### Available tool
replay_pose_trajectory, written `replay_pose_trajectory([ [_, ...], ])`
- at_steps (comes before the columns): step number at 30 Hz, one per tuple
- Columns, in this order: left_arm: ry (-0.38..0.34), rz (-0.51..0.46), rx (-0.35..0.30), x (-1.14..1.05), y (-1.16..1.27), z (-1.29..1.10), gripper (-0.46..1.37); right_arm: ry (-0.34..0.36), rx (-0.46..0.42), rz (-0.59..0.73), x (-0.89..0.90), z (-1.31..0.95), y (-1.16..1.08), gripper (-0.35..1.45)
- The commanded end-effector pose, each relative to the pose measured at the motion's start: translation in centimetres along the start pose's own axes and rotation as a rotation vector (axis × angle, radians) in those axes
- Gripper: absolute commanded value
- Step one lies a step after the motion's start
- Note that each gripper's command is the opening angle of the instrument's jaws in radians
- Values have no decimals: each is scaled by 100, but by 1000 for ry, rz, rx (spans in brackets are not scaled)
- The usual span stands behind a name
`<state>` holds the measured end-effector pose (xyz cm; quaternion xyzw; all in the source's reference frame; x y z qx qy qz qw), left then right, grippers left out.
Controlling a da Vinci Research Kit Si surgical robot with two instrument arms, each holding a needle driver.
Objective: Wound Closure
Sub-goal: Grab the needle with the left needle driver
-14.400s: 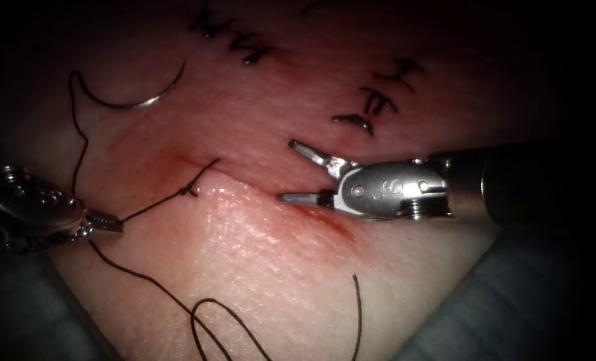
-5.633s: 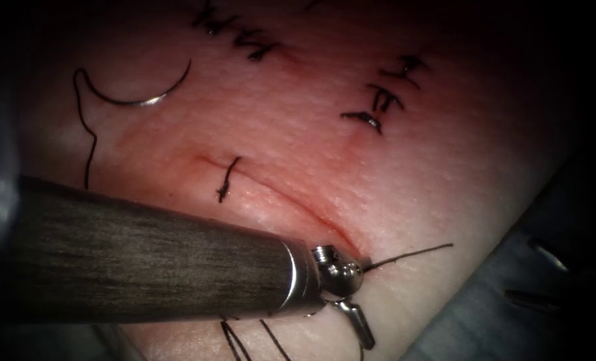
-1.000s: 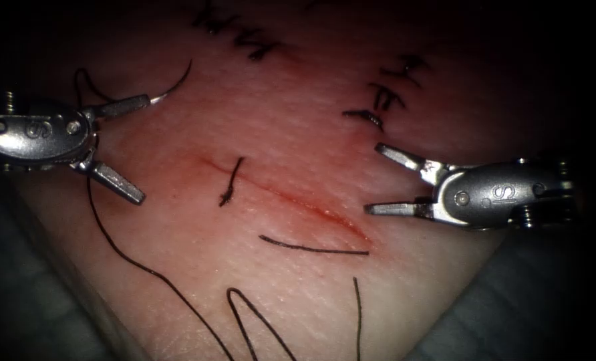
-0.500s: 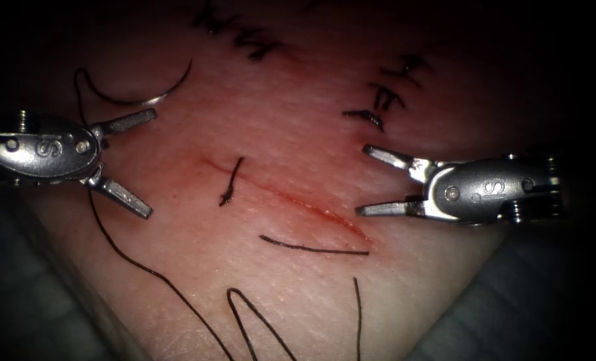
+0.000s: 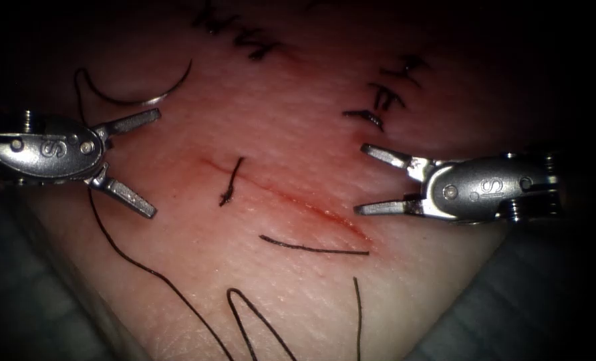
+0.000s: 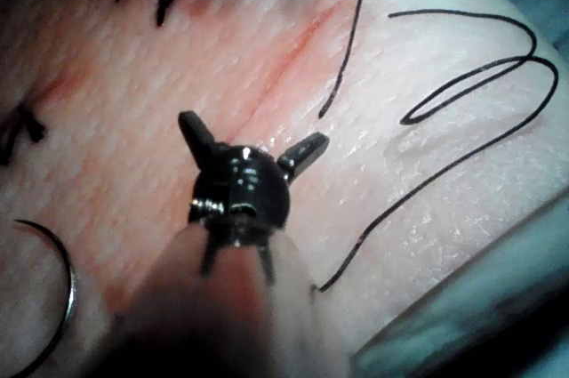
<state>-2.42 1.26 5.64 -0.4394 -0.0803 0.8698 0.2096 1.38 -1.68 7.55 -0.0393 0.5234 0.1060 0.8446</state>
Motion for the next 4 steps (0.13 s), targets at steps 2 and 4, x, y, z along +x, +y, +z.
replay_pose_trajectory([
  [2, 0, 0, 1, -1, 0, 1, 94, 2, 3, -2, -1, 0, -2, 109],
  [4, 0, 0, 1, -1, 0, 1, 94, 2, 3, -3, -1, 0, -3, 109],
])
